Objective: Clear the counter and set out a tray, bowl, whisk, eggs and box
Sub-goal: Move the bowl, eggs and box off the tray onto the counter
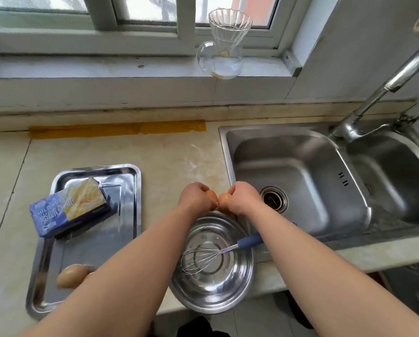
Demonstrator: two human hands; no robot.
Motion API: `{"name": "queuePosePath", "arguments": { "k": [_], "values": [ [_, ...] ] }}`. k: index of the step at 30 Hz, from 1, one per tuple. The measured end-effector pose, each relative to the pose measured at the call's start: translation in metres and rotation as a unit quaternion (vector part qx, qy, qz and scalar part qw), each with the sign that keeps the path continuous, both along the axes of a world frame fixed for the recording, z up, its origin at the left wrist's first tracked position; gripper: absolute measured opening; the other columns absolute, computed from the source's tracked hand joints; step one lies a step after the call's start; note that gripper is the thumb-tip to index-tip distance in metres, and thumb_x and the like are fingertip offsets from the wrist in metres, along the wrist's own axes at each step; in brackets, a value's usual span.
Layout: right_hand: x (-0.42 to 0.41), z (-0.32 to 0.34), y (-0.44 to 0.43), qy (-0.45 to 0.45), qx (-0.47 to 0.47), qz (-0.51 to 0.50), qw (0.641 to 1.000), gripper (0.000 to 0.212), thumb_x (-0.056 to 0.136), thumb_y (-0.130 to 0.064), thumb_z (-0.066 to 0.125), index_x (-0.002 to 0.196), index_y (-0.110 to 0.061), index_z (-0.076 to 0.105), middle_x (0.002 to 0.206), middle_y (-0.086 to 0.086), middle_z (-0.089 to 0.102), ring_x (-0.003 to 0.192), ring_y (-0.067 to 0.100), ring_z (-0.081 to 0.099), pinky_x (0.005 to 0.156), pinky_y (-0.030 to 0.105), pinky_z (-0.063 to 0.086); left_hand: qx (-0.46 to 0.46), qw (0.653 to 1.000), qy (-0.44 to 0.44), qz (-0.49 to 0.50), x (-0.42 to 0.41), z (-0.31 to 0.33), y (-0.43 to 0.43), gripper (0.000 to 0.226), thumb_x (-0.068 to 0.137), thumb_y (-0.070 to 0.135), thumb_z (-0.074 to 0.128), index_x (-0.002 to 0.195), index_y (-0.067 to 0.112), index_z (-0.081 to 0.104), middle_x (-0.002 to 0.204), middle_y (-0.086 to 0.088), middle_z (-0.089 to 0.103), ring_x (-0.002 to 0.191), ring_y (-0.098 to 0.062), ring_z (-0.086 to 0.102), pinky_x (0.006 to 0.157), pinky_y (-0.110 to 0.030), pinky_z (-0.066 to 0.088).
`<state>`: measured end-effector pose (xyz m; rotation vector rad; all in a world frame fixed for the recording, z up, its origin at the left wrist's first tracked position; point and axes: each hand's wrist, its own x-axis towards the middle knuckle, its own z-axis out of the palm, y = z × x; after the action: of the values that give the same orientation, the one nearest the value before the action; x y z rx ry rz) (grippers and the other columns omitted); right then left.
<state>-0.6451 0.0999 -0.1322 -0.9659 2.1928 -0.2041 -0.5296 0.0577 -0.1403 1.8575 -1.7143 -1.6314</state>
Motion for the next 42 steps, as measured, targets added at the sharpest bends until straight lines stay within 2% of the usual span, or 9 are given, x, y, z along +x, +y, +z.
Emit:
{"name": "queuePosePath", "arguments": {
  "k": [6, 9, 10, 12, 18, 22, 28, 31, 42],
  "values": [
    [-0.003, 0.0, -0.003, 0.004, 0.028, 0.026, 0.999, 0.031, 0.066, -0.031, 0.068, 0.091, -0.013, 0.064, 0.087, 0.005, 0.067, 0.082, 0.024, 0.064, 0.066, 0.03, 0.049, 0.009, 1.0, -0.011, -0.022, 0.0, 0.002, -0.001, 0.051, 0.071, 0.012, 0.078, 0.119, 0.009, 0.062, 0.11, -0.011, 0.068, 0.103, -0.027, 0.064, 0.095, -0.035, 0.05],
    [-0.004, 0.003, -0.003, -0.007, 0.036, 0.033, 0.999, 0.03, 0.066, -0.028, 0.067, 0.089, -0.009, 0.065, 0.079, 0.006, 0.063, 0.074, 0.022, 0.061, 0.059, 0.029, 0.046, -0.008, 1.0, -0.013, -0.019, 0.001, 0.01, 0.002, 0.012, 0.079, 0.016, 0.069, 0.089, 0.01, 0.066, 0.097, -0.013, 0.069, 0.098, -0.029, 0.066, 0.093, -0.038, 0.052],
    [-0.004, 0.005, -0.003, -0.007, 0.034, 0.032, 0.999, 0.031, 0.065, -0.029, 0.065, 0.088, -0.008, 0.066, 0.079, 0.006, 0.064, 0.074, 0.023, 0.061, 0.06, 0.029, 0.046, -0.019, 1.0, -0.016, -0.014, 0.002, 0.011, 0.002, 0.009, 0.081, 0.016, 0.065, 0.073, 0.014, 0.06, 0.095, -0.016, 0.07, 0.097, -0.032, 0.066, 0.091, -0.039, 0.053],
    [-0.004, 0.006, -0.002, -0.004, 0.031, 0.03, 0.999, 0.033, 0.063, -0.03, 0.064, 0.088, -0.008, 0.068, 0.084, 0.008, 0.066, 0.079, 0.025, 0.065, 0.062, 0.029, 0.048, -0.034, 0.999, -0.029, -0.013, 0.002, 0.01, 0.002, 0.029, 0.082, 0.016, 0.061, 0.058, 0.02, 0.045, 0.092, -0.019, 0.069, 0.096, -0.034, 0.066, 0.089, -0.039, 0.053],
    [-0.005, 0.007, 0.0, -0.002, 0.028, 0.02, 0.999, 0.039, 0.07, -0.027, 0.064, 0.103, -0.008, 0.063, 0.103, 0.009, 0.067, 0.091, 0.027, 0.064, 0.073, 0.032, 0.051, -0.05, 0.998, -0.044, -0.021, 0.005, 0.012, 0.002, 0.029, 0.084, 0.014, 0.061, 0.057, 0.014, 0.05, 0.077, -0.013, 0.059, 0.076, -0.026, 0.055, 0.078, -0.037, 0.051],
    [-0.007, 0.009, 0.002, -0.008, 0.009, 0.02, 1.0, 0.057, 0.074, -0.027, 0.065, 0.127, -0.012, 0.05, 0.123, 0.008, 0.057, 0.11, 0.027, 0.057, 0.088, 0.035, 0.049, -0.046, 0.998, -0.04, -0.031, 0.003, 0.011, 0.002, 0.028, 0.083, 0.019, 0.063, 0.058, 0.014, 0.053, 0.079, -0.013, 0.06, 0.075, -0.026, 0.056, 0.08, -0.038, 0.052],
    [-0.007, 0.012, 0.002, -0.017, 0.018, 0.03, 0.999, 0.032, 0.069, -0.029, 0.063, 0.094, -0.01, 0.067, 0.094, 0.008, 0.069, 0.086, 0.025, 0.065, 0.075, 0.032, 0.053, -0.045, 0.998, -0.04, -0.025, 0.004, 0.011, 0.002, 0.023, 0.083, 0.023, 0.061, 0.07, 0.004, 0.062, 0.081, -0.017, 0.065, 0.078, -0.028, 0.058, 0.078, -0.037, 0.051],
    [-0.007, 0.014, 0.002, -0.018, 0.02, 0.027, 0.999, 0.034, 0.069, -0.027, 0.066, 0.098, -0.009, 0.065, 0.096, 0.008, 0.066, 0.088, 0.025, 0.064, 0.078, 0.034, 0.054, -0.046, 0.998, -0.043, -0.017, 0.004, 0.011, 0.002, 0.027, 0.085, 0.021, 0.06, 0.061, 0.012, 0.053, 0.078, -0.013, 0.061, 0.077, -0.027, 0.056, 0.076, -0.035, 0.05],
    [-0.007, 0.019, 0.002, -0.024, 0.023, 0.025, 0.999, 0.038, 0.065, -0.024, 0.071, 0.1, -0.009, 0.066, 0.097, 0.007, 0.067, 0.089, 0.024, 0.065, 0.084, 0.039, 0.056, -0.035, 0.998, -0.048, -0.033, 0.004, 0.01, 0.003, 0.028, 0.085, 0.021, 0.06, 0.058, 0.01, 0.061, 0.07, -0.012, 0.062, 0.068, -0.025, 0.056, 0.062, -0.027, 0.044]
  ]
}}
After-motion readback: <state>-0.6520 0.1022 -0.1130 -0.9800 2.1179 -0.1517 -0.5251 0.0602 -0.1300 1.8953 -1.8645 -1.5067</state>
